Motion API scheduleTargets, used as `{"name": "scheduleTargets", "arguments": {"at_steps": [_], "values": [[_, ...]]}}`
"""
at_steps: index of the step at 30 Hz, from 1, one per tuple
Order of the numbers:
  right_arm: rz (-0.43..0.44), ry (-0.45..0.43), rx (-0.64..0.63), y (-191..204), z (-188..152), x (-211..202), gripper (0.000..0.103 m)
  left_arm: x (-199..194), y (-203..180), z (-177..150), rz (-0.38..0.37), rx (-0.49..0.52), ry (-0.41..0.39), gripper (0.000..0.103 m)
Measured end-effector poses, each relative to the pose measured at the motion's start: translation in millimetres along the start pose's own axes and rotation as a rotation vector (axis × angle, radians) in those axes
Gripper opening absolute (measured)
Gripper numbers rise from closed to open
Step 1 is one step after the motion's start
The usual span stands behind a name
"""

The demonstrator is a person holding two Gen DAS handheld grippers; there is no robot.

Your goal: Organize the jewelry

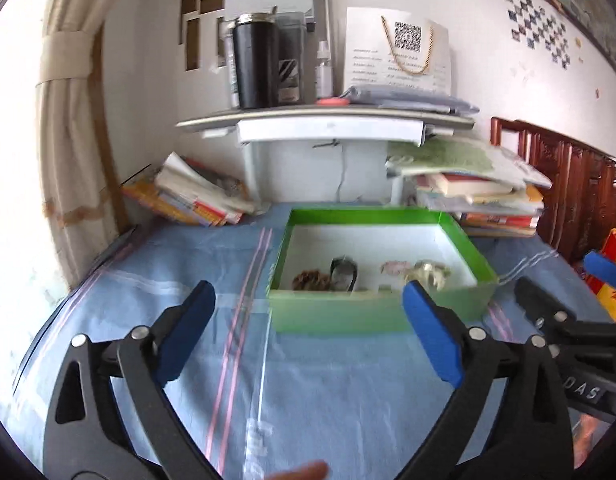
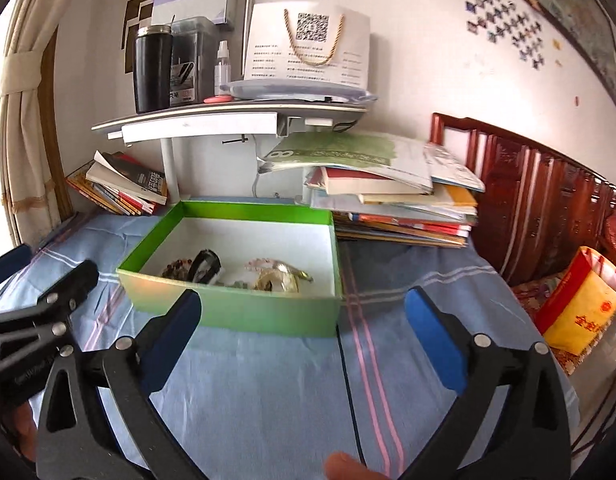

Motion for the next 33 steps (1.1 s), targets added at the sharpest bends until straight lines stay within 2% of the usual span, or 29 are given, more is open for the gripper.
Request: {"name": "scheduleTargets", "arguments": {"at_steps": [6,12,33], "values": [[0.005,0.002,0.006,-4.0,-12.9,-19.2,0.100,-22.1,-2.7,-22.2,0.000,0.058,0.002,0.098],[-0.012,-0.021,0.004,-2.8,-9.2,-28.0,0.100,-30.2,-2.3,-18.9,-0.011,0.057,-0.019,0.099],[-0.017,-0.019,-0.016,3.2,-9.9,-28.8,0.100,-34.2,5.0,-16.3,-0.001,0.042,-0.022,0.099]]}}
Point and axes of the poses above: each gripper's, at about its wrist camera, not at the fingertips, and x roughly the way its jaws point, y to its left, z to its top, the point moved 10 cm from there along x, roughly the way its jaws point, and after that the axes turned 2 degrees about z, right-handed, at the moved point
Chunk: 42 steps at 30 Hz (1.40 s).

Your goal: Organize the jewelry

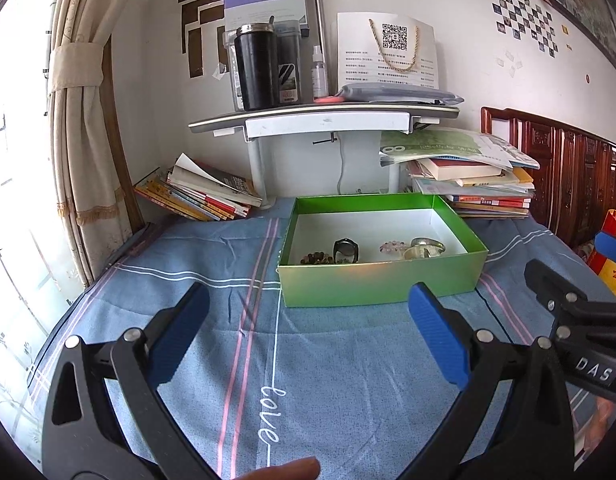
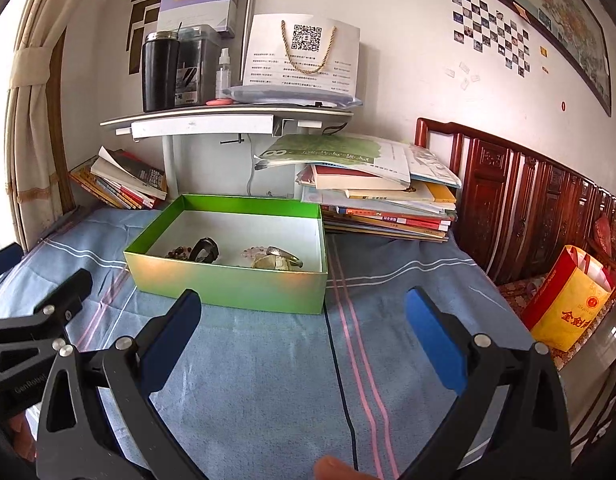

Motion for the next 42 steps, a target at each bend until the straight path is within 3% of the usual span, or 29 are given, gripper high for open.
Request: {"name": "scheduleTargets", "arguments": {"at_steps": [42], "values": [[-0.011,-0.008,0.002,-0.2,-1.1,-0.6,0.100,1.6,0.9,-0.5,-0.001,0.017,0.002,0.099]]}}
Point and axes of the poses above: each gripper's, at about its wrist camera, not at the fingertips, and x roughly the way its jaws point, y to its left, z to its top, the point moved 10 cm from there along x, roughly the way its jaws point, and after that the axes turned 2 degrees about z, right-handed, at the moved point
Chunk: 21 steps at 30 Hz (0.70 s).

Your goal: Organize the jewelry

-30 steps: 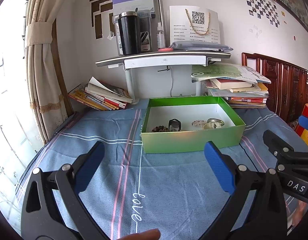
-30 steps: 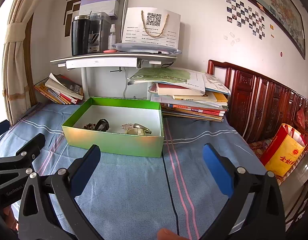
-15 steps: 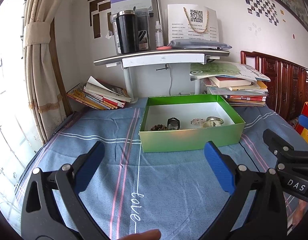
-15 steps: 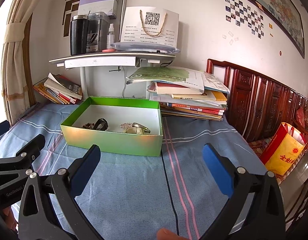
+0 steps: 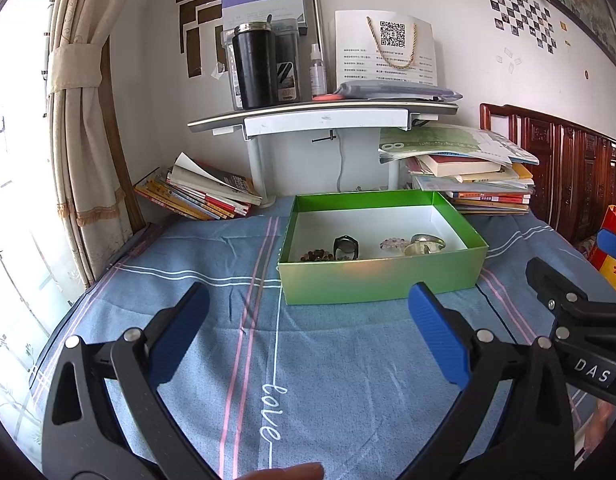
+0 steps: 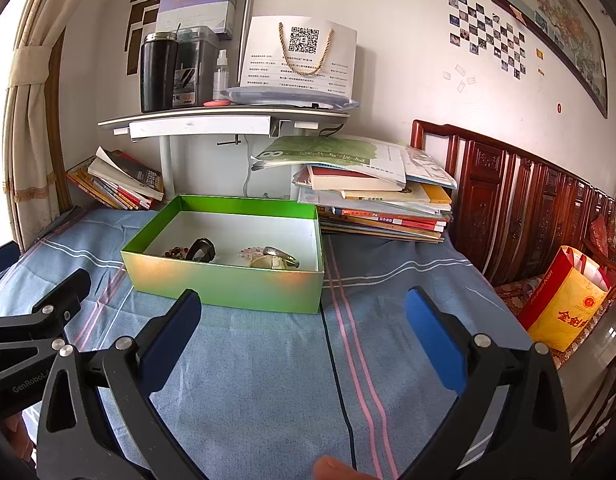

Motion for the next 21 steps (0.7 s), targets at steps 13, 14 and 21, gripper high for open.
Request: {"name": "scheduleTargets", "arguments": {"at_steps": [13,14,21], "values": [[-0.003,0.001,0.000,0.2,-0.6,-0.9,0.100,0.0,-0.7,-1.8,0.000,0.002,0.004,0.099],[-0.003,0.001,0.000,0.3,-0.5,-0.8,0.100,-0.1,-0.7,-1.8,0.000,0.002,0.004,0.099],[-0.003,0.003,0.000,0.0,-0.7,-0.7,0.100,0.7,0.3,-2.2,-0.001,0.002,0.006,0.099]]}}
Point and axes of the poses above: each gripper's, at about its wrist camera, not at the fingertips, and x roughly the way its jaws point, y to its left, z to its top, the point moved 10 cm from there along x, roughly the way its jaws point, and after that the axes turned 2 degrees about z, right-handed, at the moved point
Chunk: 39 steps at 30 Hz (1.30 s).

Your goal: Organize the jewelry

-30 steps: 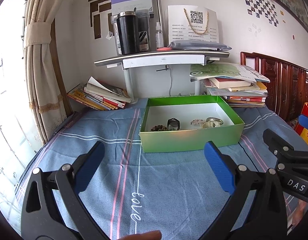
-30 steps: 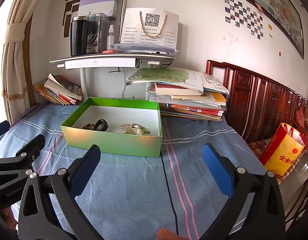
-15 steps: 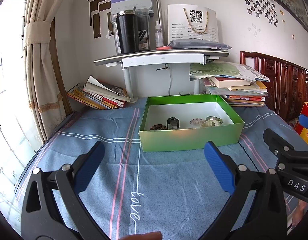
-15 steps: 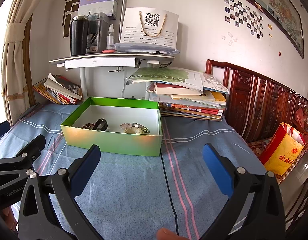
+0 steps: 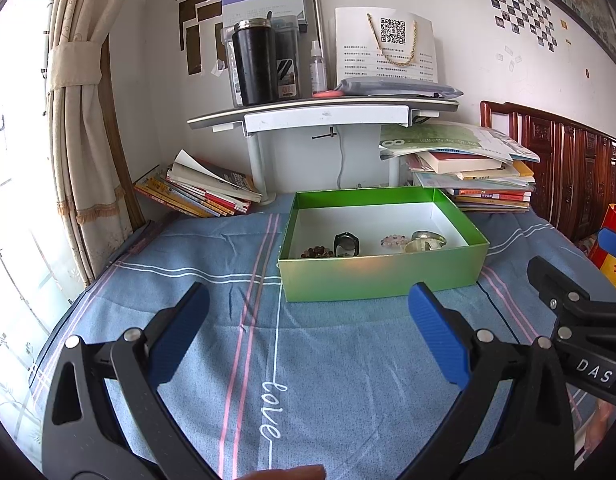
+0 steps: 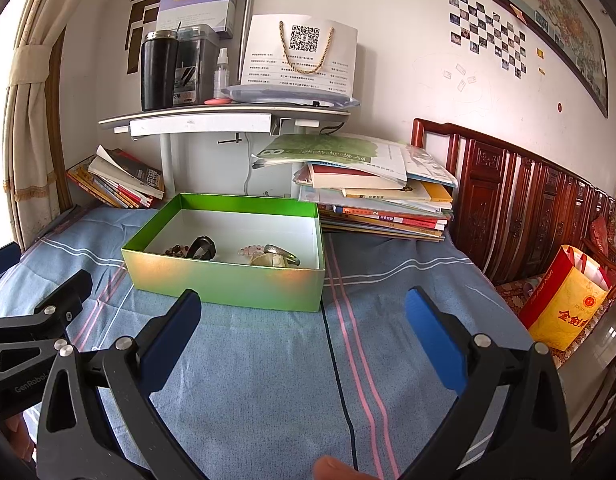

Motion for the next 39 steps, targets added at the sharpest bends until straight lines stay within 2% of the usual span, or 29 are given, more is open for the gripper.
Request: {"name": "scheduleTargets", "arguments": {"at_steps": [39], "values": [[0.003,0.004,0.003,2.2,-3.0,-0.2,0.100,2.5,0.4,-3.2,0.000,0.007,0.010,0.099]]}}
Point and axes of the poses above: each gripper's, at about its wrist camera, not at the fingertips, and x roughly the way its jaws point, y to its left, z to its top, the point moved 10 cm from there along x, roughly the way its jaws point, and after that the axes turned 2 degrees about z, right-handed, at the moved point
